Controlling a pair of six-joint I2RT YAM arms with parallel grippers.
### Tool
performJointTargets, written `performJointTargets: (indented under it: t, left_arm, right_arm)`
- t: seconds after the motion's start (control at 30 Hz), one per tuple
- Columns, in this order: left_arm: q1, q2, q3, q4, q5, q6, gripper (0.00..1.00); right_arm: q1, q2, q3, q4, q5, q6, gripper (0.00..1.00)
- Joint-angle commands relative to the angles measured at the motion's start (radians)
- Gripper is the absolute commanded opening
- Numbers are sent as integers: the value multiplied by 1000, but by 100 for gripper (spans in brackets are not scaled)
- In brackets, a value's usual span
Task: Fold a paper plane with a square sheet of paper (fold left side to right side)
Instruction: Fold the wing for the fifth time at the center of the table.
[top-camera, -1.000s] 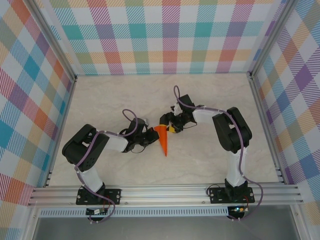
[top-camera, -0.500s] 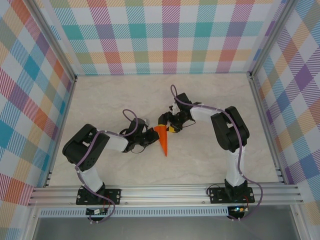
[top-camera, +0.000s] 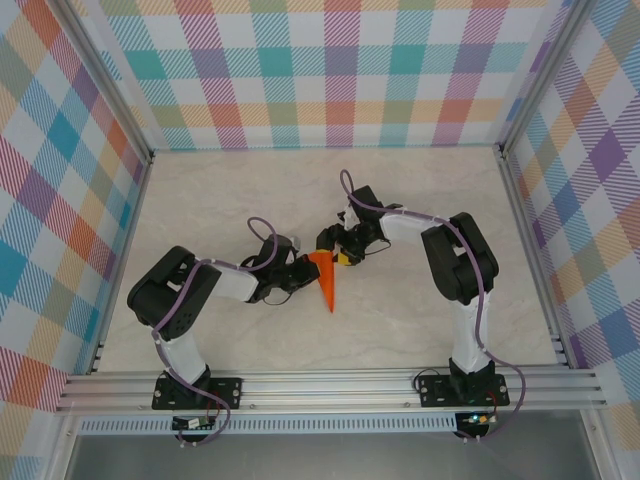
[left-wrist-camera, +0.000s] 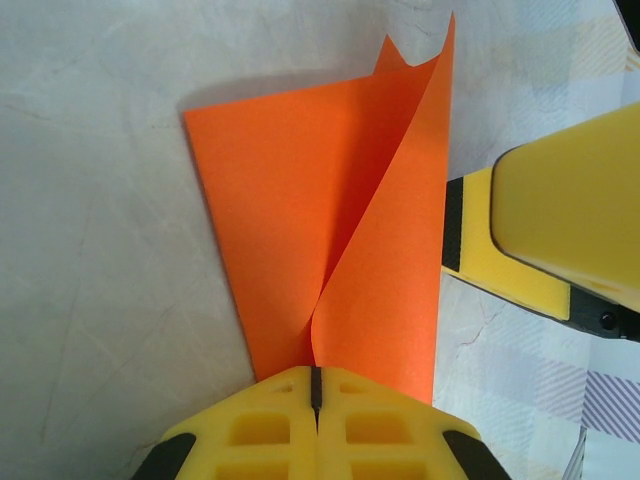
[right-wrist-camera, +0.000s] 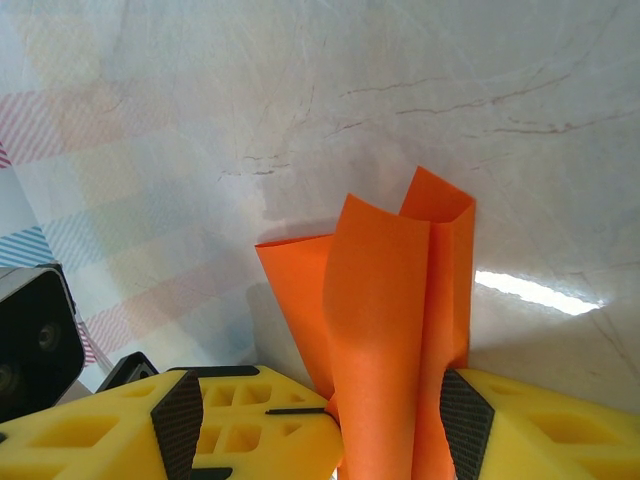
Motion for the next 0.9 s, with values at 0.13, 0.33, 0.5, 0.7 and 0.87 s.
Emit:
performJointTargets:
  t: [0.13, 0.33, 0.5, 0.7, 0.87]
  left_arm:
    - [4, 40, -10, -29, -42, 13, 0]
    - [4, 44, -17, -31, -42, 15, 0]
    - [3, 53, -16, -30, -40, 16, 0]
    - [2, 56, -13, -31, -42, 16, 0]
    - [0, 52, -10, -36, -45, 17, 0]
  right_arm:
    - [12, -20, -23, -29, 17, -11, 69]
    - [-16, -188, -91, -30, 76, -33, 78]
    - [-22, -312, -193, -78, 63, -66, 55]
    - [24, -378, -333, -9, -58, -3, 21]
    - [95, -336, -345, 40, -60, 57, 15]
